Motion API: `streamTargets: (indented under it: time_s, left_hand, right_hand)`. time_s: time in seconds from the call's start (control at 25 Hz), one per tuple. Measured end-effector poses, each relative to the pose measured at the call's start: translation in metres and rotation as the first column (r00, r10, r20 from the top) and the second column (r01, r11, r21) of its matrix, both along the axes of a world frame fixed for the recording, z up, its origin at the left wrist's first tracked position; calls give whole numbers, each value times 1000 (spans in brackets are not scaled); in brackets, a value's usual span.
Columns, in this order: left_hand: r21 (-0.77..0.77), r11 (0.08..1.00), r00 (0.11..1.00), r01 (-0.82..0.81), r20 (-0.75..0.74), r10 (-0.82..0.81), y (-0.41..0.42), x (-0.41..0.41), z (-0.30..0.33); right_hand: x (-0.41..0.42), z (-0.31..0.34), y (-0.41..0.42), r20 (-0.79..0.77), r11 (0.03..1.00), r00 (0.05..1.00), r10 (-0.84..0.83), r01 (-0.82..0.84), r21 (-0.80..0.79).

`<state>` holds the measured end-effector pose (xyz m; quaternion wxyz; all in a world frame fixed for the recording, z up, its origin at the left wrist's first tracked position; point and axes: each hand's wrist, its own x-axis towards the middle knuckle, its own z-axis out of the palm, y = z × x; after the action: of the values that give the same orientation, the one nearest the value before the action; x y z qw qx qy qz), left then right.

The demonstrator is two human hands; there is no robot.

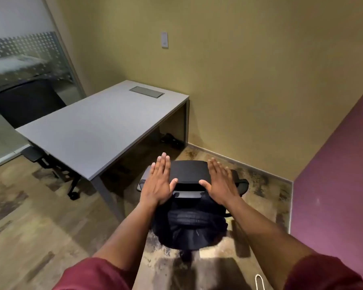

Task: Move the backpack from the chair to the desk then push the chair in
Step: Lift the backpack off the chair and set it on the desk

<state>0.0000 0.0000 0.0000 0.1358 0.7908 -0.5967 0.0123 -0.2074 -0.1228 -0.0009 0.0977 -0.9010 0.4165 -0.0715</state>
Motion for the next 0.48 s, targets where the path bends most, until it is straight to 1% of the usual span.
streamTargets:
  time_s: [0.16, 0.28, 0.4, 0.48]
  left_hand:
    - [111, 994, 1000, -23, -2, 23, 3, -6, -19]
    - [127, 991, 998, -52, -34, 57, -1, -8, -25]
    - [145, 983, 992, -111, -48, 119, -4, -10, -30]
    - [162, 974, 984, -157, -60, 169, -6, -11, -31]
  right_hand:
    - [-1, -19, 4, -41, 997, 997, -60, 62, 52]
    - [5, -24, 2, -27, 990, 993, -112, 114, 78]
    - [7, -28, 2, -19, 981, 984, -176, 177, 75]
    - [8, -30, 3, -13, 968, 973, -229, 229, 102]
